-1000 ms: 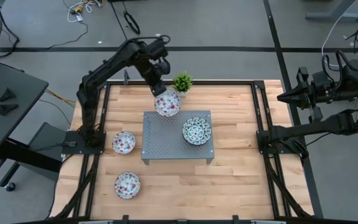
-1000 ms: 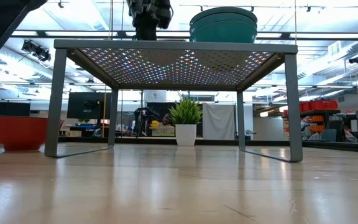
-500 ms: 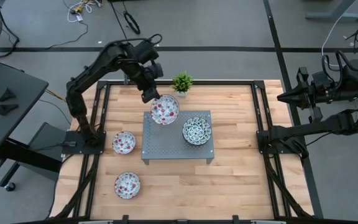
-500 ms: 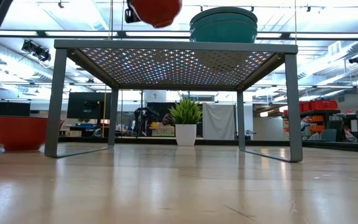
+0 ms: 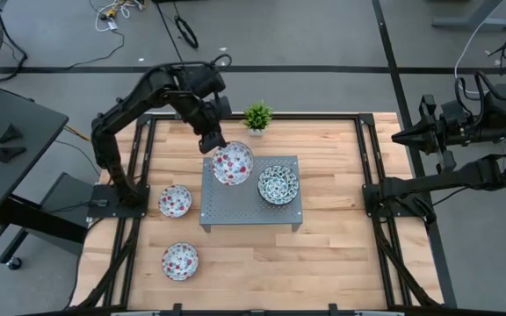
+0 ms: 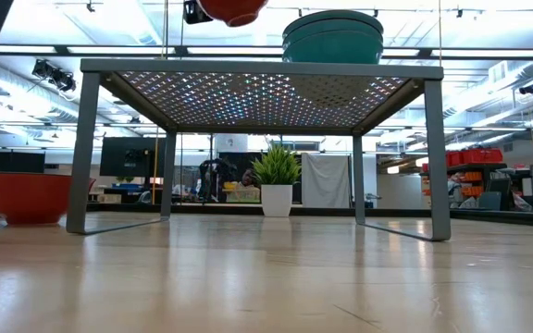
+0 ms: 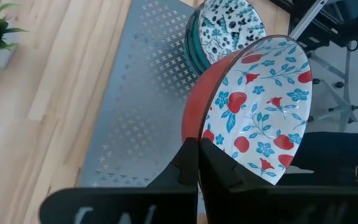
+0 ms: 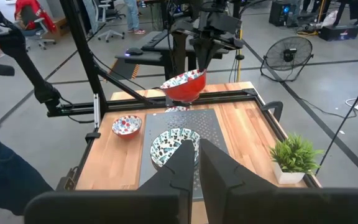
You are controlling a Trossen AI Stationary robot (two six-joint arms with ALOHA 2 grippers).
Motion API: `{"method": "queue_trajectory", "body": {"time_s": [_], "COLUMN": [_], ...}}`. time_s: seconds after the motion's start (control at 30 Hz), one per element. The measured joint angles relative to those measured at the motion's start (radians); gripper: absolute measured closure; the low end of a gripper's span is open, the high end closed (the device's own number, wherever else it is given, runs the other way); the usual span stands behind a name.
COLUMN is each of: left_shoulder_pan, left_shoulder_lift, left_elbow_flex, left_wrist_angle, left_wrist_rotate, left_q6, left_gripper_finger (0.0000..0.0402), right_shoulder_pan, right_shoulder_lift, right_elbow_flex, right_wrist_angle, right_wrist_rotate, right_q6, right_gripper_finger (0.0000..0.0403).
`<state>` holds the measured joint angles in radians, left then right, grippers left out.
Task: Pick & Place Mini bowls
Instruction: Put the top red patterned bowl on the shelf
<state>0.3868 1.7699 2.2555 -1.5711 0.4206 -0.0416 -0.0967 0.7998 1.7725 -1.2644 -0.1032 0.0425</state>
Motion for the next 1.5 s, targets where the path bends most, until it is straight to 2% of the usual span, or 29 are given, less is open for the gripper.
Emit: {"method": "queue_trajectory", "body": {"time_s": [0.27,0.57,0.93,1.13,1.33,1.5], "left_shoulder_pan": [-0.012,-0.012,-0.012,-0.011,-0.008,-0.008], "left_shoulder_lift": [0.000,0.000,0.001,-0.014,-0.076,-0.119], "left_elbow_flex": [-0.005,-0.072,-0.094,-0.207,-0.338,-0.432], "left_wrist_angle": [0.001,0.005,0.010,0.055,0.155,0.173], "left_wrist_rotate": [-0.007,0.003,0.064,0.080,0.136,0.146], "left_q6": [0.009,0.027,0.048,0.045,0.022,0.007], "left_gripper_finger": [0.0400,0.0400,0.0400,0.0400,0.0400,0.0400], "right_shoulder_pan": [0.000,0.000,0.000,0.000,0.000,0.000], "right_shoulder_lift": [0.000,0.000,0.000,0.000,0.000,0.000], "right_elbow_flex": [0.000,0.000,0.000,0.000,0.000,0.000], "right_wrist_angle": [0.000,0.000,0.000,0.000,0.000,0.000], "right_wrist_rotate": [0.000,0.000,0.000,0.000,0.000,0.000], "right_q6": [0.000,0.000,0.000,0.000,0.000,0.000], "right_gripper_finger": [0.0373,0.0373,0.0373,0.0373,0.0373,0.0373]}}
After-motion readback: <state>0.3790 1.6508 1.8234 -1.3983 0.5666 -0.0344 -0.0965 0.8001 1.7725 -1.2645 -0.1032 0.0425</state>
